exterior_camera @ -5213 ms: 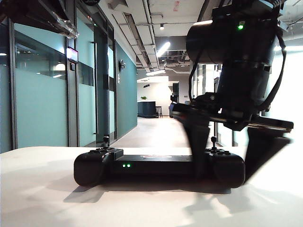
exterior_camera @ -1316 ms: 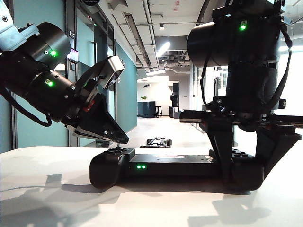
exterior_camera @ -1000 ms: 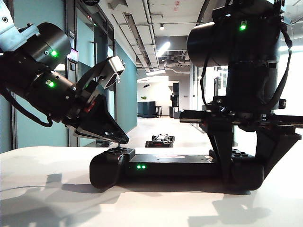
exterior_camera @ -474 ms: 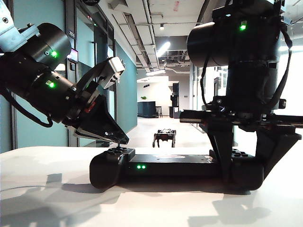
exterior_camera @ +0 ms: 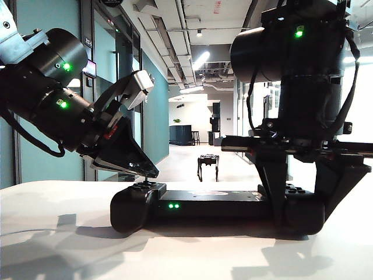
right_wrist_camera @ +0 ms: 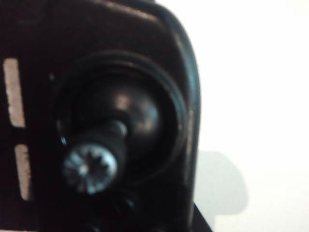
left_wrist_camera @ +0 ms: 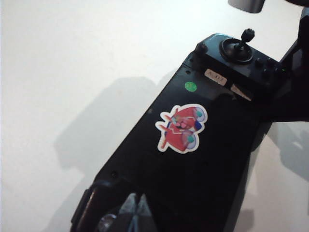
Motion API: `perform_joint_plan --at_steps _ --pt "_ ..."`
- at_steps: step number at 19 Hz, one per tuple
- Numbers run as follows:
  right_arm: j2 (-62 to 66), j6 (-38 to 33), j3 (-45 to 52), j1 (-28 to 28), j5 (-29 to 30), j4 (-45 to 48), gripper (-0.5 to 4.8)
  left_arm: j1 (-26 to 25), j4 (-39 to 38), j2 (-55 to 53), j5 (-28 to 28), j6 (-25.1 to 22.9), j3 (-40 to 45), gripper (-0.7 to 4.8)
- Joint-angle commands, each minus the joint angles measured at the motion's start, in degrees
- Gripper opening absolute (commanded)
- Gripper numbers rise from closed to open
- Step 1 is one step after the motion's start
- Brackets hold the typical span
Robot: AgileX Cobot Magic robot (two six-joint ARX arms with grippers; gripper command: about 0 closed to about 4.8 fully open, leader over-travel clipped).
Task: Push the left joystick on the remote control sitting on the white table forward to make the robot dog walk in a straight line until it approaches the door.
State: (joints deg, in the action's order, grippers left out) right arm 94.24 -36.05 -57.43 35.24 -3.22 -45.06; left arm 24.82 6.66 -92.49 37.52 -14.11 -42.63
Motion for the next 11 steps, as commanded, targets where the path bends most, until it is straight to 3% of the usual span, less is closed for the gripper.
perform_joint_plan --at_steps 1,3,7,9,11 --pt "0.04 0.33 0.07 -0.02 0.37 -0.76 1.11 0.0 0.79 0.09 -0.15 -0.04 -0.09 -0.05" --pt "0.04 0.33 0.07 -0.04 0.35 -0.76 1.11 0.0 0.72 0.42 1.64 0.2 -0.13 -0.05" --pt "0.04 0.74 0.07 -0.11 0.2 -0.33 1.12 0.0 -3.65 5.84 3.65 5.55 -0.13 -0.05" --pt "0.04 0.85 0.07 -0.13 0.2 -0.31 1.12 -0.02 -7.87 13.27 1.27 9.35 -0.15 -0.05" --pt "0.04 1.66 0.07 -0.13 -0.15 -0.07 1.12 0.0 -9.4 20.7 -4.92 14.73 -0.15 -0.05"
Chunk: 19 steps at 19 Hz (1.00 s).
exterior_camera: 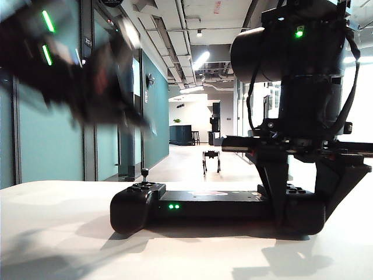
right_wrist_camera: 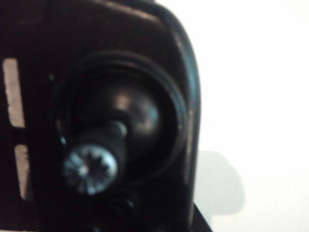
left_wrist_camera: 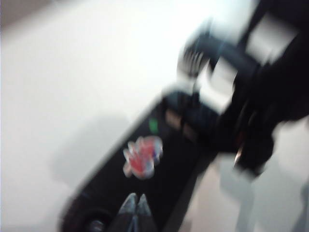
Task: Push the left joystick on the remote control sitting on the white table forward to make the robot dog walk in a straight line until it approaches the door.
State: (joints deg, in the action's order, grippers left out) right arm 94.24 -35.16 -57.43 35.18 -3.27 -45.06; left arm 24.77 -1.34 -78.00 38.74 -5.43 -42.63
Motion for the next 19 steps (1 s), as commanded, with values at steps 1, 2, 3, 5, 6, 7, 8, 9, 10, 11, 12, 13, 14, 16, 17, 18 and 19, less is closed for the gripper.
perform_joint_plan --at_steps 1,2,3,5,6,7,8,9,10,11,12,13,14,16,17,18,19 --pt "0.04 0.76 0.07 -0.07 -0.79 0.09 1.12 0.04 -1.77 10.82 -10.99 8.98 -0.15 -0.05" --pt "0.04 0.76 0.04 -0.07 -1.11 0.31 1.12 0.04 -2.38 14.73 -14.84 10.08 -0.15 -0.05" --pt "0.04 0.76 0.04 -0.07 -1.11 0.55 1.12 0.04 -2.95 18.23 -18.56 10.73 -0.15 -0.05" --pt "0.04 0.76 0.04 -0.07 -1.11 1.29 1.12 0.04 -5.05 23.8 -23.61 10.82 -0.15 -0.05" --pt "0.02 0.76 0.04 -0.07 -1.11 1.7 1.12 0.04 -6.6 26.27 -24.2 10.82 -0.15 -0.05" --pt "0.02 0.76 0.04 -0.07 -1.11 2.1 1.12 0.04 -8.46 28.33 -24.15 10.82 -0.15 -0.05" --pt "0.04 0.76 0.04 -0.07 -1.11 2.21 1.12 0.04 -10.62 30.1 -24.15 10.82 -0.15 -0.05" --pt "0.02 0.76 0.04 -0.07 -1.11 2.25 1.16 0.04 -12.66 31.65 -24.13 10.8 -0.15 -0.05" --pt "0.02 0.76 0.04 -0.07 -1.11 2.05 1.29 0.04 -14.47 33.59 -24.13 10.8 -0.15 -0.05" --pt "0.02 0.92 0.04 -0.07 -0.98 1.79 1.89 0.04 -14.73 34.95 -24.15 10.75 -0.15 -0.05" --pt "-0.02 1.36 0.04 -0.07 -0.46 1.42 2.55 0.04 -14.73 36.13 -24.15 10.27 -0.15 -0.05" --pt "-0.09 2.29 0.02 -0.07 -0.31 1.09 2.89 0.04 -14.78 37.13 -24.15 10.29 -0.15 -0.05" --pt "-0.39 2.43 0.02 -0.07 -0.2 0.39 2.89 0.04 -15.06 37.92 -24.17 10.34 -0.15 -0.05" --pt "-3.28 2.67 0.0 -0.07 0.04 -0.26 2.89 0.04 -16.5 39.63 -24.17 10.36 -0.15 -0.05" --pt "-5.44 2.67 -0.02 -0.07 0.02 -0.72 2.89 0.04 -17.14 40.37 -24.17 10.38 -0.15 -0.05" --pt "-8.04 2.67 -0.13 -0.07 0.0 -1.81 2.89 0.04 -17.75 41.18 -24.2 10.38 -0.15 -0.05" --pt "-10.47 3.02 -0.59 -0.07 0.0 -3.39 2.89 0.04 -18.23 42.05 -24.2 10.38 -0.15 -0.05"
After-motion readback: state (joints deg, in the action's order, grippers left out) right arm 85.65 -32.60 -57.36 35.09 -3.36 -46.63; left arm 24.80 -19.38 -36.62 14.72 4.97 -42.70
